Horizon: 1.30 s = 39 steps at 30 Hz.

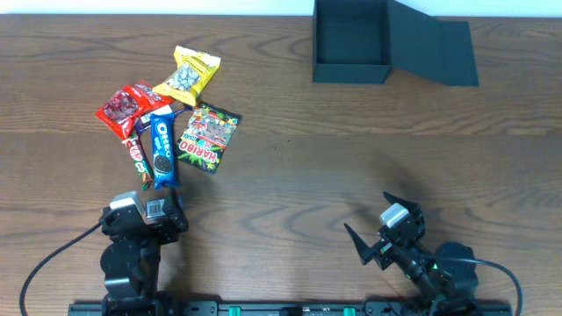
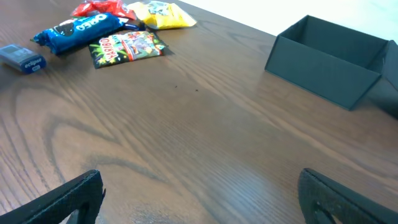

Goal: Pack container

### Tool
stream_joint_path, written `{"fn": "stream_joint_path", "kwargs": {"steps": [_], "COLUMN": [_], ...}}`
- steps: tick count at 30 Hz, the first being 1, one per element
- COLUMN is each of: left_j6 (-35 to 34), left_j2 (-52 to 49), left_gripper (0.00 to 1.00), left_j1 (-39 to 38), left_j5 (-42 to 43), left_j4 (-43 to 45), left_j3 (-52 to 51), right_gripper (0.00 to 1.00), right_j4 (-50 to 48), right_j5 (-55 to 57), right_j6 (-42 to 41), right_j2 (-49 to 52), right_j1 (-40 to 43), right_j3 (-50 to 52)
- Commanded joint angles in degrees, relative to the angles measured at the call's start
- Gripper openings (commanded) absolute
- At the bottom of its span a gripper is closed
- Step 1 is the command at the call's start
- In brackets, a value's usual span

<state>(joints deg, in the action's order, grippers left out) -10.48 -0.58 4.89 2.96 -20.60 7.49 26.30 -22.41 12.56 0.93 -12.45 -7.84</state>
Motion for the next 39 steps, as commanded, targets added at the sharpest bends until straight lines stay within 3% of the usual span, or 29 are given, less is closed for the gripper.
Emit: {"fn": "stream_joint_path", "kwargs": {"steps": [1, 39], "left_j6": [0.83, 0.83], "left_j2": [0.33, 0.33], "left_gripper": [0.95, 0.95], "left_j1": [0.35, 0.35], "left_j5": [-0.57, -0.57], "left_j4": [-0.35, -0.35], "left_j3": [-1.22, -1.22], "right_gripper": [0.99, 0.99], "right_j4": [0.09, 0.04], "right_j5": [-0.28, 0.63], "right_j6": [0.15, -0.44], "right_j2": [-0.63, -0.63], "right_j1": [0.39, 0.42], "right_j3": [0.35, 0.35]}}
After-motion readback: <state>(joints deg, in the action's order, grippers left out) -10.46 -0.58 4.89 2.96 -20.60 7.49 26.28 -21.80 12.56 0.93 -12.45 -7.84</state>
